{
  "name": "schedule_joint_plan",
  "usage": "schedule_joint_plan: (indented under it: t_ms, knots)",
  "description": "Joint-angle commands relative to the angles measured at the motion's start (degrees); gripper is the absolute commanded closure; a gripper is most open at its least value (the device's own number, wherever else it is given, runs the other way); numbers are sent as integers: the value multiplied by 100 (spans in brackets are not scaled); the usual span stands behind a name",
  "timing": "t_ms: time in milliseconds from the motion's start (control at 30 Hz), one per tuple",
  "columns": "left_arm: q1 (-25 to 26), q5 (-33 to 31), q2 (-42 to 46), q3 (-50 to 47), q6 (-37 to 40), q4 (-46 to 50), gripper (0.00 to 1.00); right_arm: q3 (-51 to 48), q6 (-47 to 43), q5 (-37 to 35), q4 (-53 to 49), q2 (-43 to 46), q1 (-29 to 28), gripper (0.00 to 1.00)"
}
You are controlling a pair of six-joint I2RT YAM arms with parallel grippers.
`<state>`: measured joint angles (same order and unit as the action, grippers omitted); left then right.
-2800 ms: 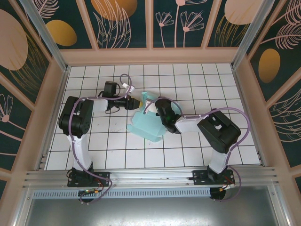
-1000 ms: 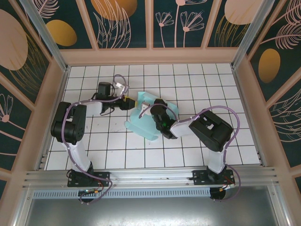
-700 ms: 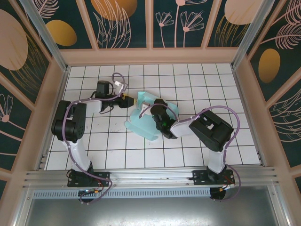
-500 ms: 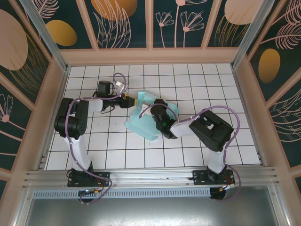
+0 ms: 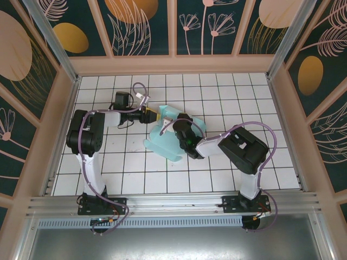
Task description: Fold the paper box
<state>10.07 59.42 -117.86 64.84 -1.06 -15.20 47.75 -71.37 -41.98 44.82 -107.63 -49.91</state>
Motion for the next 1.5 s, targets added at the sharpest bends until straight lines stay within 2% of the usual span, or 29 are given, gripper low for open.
schedule_joint_plan:
  t_ms: [0, 300, 500, 800, 1100, 1333, 1467]
  knots:
    - [-5, 134, -161, 207, 106, -68, 35, 186, 163, 44, -126, 11, 38, 100]
    - [48, 802, -323, 370, 351, 176, 42, 244, 204, 39, -189, -38, 68, 100]
    - [149, 819, -412, 503, 766, 757, 45, 304, 203, 85, -168, -96, 84, 100]
    - [178, 801, -325, 368, 783, 769, 45, 302, 239, 93, -164, -108, 103, 100]
    - [215, 99, -350, 163, 337, 325, 46, 336, 395, 122, -190, -30, 107, 100]
    - [223, -344, -356, 164, 150, 164, 46, 588, 1258, 602, -1358, 308, 138, 100]
    - [229, -361, -378, 187, 146, 191, 47, 714, 1572, 759, -1799, 382, 157, 100]
